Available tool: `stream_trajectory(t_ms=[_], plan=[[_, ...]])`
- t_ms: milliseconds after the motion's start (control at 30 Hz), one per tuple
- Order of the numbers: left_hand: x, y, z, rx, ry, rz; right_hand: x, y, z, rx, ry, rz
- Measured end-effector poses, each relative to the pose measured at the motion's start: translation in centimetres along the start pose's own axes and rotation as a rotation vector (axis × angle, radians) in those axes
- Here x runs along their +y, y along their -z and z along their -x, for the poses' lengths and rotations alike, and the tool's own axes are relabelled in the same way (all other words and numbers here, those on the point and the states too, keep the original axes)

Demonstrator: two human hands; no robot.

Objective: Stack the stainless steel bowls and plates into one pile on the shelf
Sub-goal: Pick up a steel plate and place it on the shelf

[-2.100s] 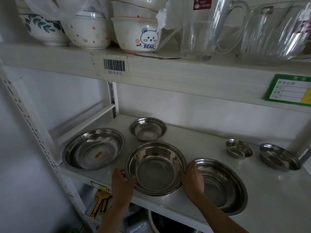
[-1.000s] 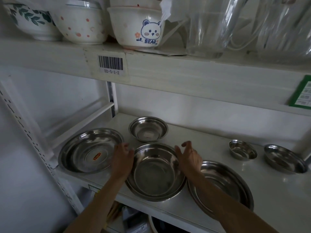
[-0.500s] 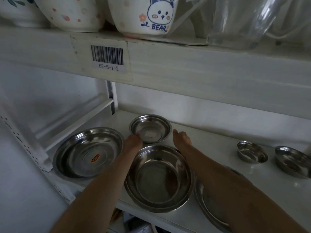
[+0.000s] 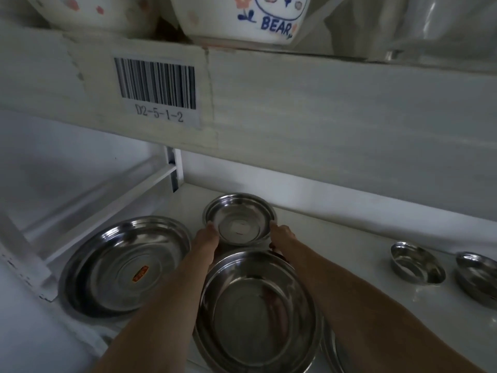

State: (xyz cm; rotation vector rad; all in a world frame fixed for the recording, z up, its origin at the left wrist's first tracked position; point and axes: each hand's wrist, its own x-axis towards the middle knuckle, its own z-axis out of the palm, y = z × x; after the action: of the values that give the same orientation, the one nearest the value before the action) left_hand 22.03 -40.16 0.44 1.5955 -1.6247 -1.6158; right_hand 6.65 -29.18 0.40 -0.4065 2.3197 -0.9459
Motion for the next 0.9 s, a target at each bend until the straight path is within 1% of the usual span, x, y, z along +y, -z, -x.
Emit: stream_trajectory(t_ms=[67,233,467,567,700,800,900], plan=[[0.0,-0.3,-0.6,0.005,0.012,0.035,-0.2,-0.3,-0.4,0.005,-0.008,-0.05],[0.1,-0.8,-1.6,0.016,0.022,0.065,-0.2,-0.3,-1.3,-0.021,-0.001,-0.013],[-0.3,-1.3,-2.4,0.041,0.022,0.034,0.2,-1.1,-2.5,-0.007,-0.035,-0.092],[-0.2,-1.2,-2.3,0.025,0.025,0.063,0.1,-1.2,-2.5,0.001,-0.052,-0.126],[-0.1,-1.3,-3.0,-0.01,-0.017,0.105,0.3,-1.5,-3.3,0.016,-0.043,-0.144],[0.3,-1.4,-2.6,0.037,-0.008,0.145,0.5,-1.3,-3.8,0.025,-0.037,-0.15],[0.8,-1.7,-2.3,0.066,-0.022,0.175,-0.2,-0.2,-2.0,0.045,0.0,-0.15]])
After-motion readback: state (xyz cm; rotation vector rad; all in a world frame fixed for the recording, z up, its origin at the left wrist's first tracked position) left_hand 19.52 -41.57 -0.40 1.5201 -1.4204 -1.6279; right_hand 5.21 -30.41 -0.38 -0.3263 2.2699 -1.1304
